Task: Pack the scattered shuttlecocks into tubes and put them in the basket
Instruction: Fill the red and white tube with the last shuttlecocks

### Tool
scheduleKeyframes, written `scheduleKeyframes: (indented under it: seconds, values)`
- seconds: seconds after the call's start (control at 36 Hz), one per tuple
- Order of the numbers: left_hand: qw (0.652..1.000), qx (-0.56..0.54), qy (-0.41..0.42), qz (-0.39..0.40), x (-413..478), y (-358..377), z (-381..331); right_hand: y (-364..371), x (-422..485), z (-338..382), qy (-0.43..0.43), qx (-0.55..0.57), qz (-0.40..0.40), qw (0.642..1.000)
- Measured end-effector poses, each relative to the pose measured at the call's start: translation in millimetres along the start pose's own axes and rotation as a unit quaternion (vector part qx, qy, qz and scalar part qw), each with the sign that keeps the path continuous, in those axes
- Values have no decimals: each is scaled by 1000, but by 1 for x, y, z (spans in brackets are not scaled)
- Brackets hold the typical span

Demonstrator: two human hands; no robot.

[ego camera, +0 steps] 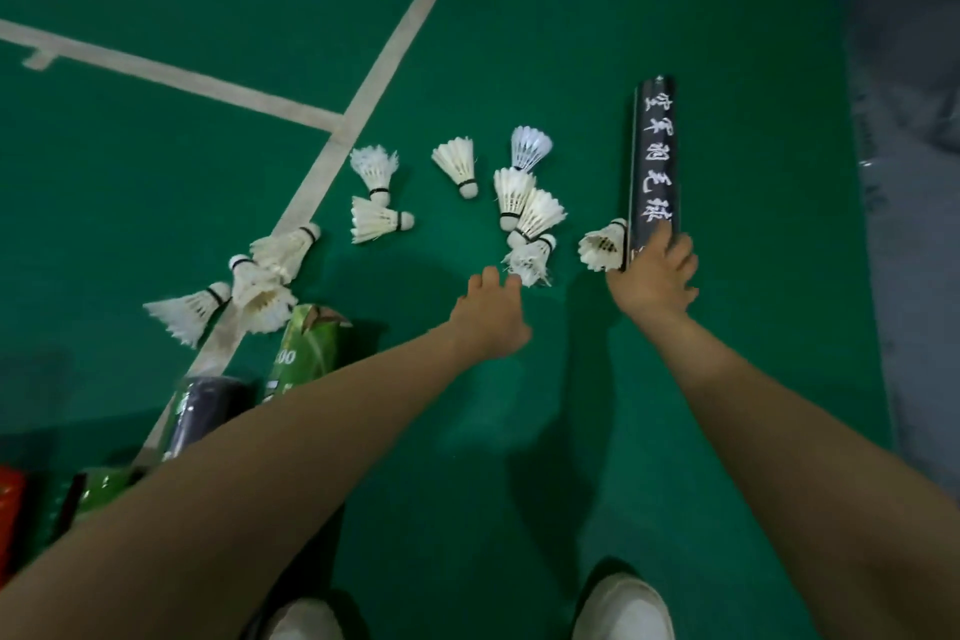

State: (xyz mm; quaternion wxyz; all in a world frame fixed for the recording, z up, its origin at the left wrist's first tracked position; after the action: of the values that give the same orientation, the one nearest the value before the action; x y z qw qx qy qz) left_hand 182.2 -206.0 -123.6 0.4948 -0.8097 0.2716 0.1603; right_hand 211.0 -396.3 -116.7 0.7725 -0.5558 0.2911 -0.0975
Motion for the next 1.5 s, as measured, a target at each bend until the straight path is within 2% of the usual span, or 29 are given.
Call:
scheduleKeyframes:
  seconds: [0.14, 0.22, 0.31, 0.42, 0.53, 0.58, 0.69, 0.81, 0.89, 0.92, 0.97, 1.06, 1.08, 1.17, 1.28, 1.33, 1.42, 1.5]
  values:
    - [996, -86, -2, 2, 12, 12, -3, 12, 15, -28, 88, 115, 36, 989]
    - [986, -169, -13, -3, 16, 20, -2, 12, 20, -38, 85, 111, 43, 989]
    - [958, -282, -37, -16, 14, 26, -2, 14, 21, -39, 74, 210, 80, 972]
    - [907, -417, -55, -18, 6, 28, -12, 11, 6, -27, 66, 412, 98, 903]
    - [827, -560, -39, 13, -8, 22, -32, 6, -32, -1, 19, 586, 156, 795]
    - [777, -628, -27, 32, -14, 19, -39, 10, -51, 8, 4, 631, 177, 755]
    - [703, -709, -12, 47, -29, 15, -39, 28, -80, 17, 26, 662, 191, 725]
    - [637, -770, -9, 46, -50, 14, -20, 33, -100, 18, 14, 643, 194, 740]
    - [626, -780, -5, 27, -68, 17, -2, 37, -113, 23, -9, 625, 231, 745]
    - [635, -773, -8, 16, -76, 20, 5, 37, -116, 27, -12, 614, 243, 751]
    - [676, -737, -20, 0, -92, 28, 20, 36, -116, 34, -17, 585, 249, 772]
    - [776, -630, -15, 11, -114, 38, 38, 27, -105, 49, -32, 546, 231, 805]
    - [797, -603, -12, 24, -119, 41, 43, 25, -102, 54, -32, 538, 227, 811]
    - [823, -563, -18, 81, -126, 51, 51, 27, -99, 64, -22, 526, 213, 823]
    - [851, -510, -17, 123, -123, 55, 55, 33, -112, 66, -51, 448, 204, 869]
    - [842, -533, -27, 72, -116, 46, 58, 35, -119, 63, -79, 400, 207, 889]
    - [779, -624, -50, -42, -102, 20, 66, 37, -133, 53, -125, 311, 225, 915]
    - [732, -671, -40, -113, -90, -10, 71, 45, -149, 44, -182, 211, 252, 927]
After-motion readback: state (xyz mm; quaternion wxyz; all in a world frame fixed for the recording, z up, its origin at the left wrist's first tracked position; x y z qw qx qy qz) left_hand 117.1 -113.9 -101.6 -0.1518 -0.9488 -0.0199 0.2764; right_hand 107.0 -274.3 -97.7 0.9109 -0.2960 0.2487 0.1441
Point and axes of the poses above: each hand's wrist, its own x-axis towards the middle knuckle, its own y-axis out of the palm, z = x × y, the point moved 6 cm from there along x, towards the middle knuckle, and after that the axes turned 6 degrees about -x, right-handed, at the moved point
